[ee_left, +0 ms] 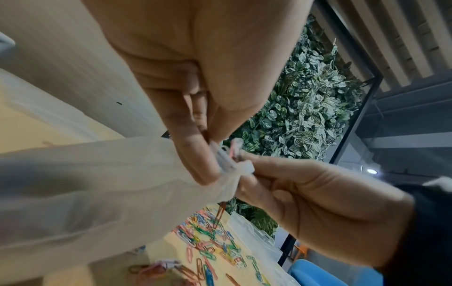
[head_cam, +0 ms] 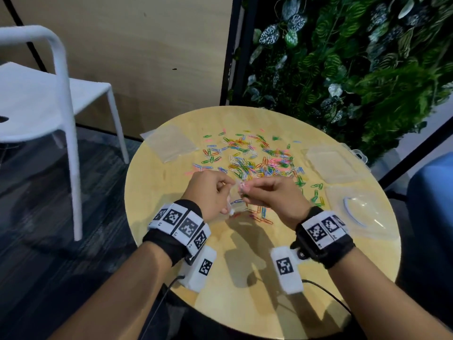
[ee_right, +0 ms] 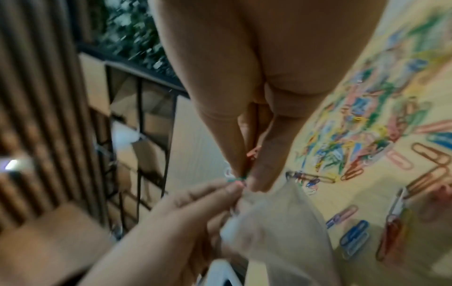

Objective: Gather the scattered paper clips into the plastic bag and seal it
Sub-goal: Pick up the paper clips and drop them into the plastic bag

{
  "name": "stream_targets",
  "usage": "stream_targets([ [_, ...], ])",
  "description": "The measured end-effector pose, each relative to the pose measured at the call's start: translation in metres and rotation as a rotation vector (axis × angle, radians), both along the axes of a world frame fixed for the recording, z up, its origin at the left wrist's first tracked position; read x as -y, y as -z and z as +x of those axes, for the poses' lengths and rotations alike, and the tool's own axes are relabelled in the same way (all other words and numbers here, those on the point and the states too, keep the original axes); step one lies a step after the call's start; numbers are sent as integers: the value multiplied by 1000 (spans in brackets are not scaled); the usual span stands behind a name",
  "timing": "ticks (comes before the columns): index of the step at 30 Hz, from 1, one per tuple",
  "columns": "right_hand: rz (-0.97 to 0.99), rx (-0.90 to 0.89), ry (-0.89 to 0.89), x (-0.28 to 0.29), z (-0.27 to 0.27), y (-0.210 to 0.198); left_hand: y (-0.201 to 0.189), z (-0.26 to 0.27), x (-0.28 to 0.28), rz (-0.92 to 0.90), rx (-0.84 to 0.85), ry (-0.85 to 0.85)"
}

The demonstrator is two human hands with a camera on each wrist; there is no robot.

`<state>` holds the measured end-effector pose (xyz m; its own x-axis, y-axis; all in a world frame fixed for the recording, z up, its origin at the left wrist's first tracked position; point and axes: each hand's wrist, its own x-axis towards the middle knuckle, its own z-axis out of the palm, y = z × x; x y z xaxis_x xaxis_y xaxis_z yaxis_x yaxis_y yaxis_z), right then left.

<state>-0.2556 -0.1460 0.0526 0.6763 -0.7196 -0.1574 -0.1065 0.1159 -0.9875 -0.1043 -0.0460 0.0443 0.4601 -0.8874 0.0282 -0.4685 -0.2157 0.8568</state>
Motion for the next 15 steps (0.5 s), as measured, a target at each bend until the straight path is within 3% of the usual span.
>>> stream_targets([
  [3, -463, -290, -84, -11, 10, 5, -2, -7, 2, 1, 25, -5],
  [5, -654, -384, -105, -12, 11, 5, -4, -9, 2, 4, 31, 1],
  [11, -714, -348, 60, 1, -5, -1, -2, -8, 4, -59, -70, -30],
  [13, -657, -487, -24, 9, -11, 4, -2, -8, 3, -66, -81, -32],
  [15, -447, -547, -159, 10, -11, 9, -3, -7, 2, -70, -77, -32],
])
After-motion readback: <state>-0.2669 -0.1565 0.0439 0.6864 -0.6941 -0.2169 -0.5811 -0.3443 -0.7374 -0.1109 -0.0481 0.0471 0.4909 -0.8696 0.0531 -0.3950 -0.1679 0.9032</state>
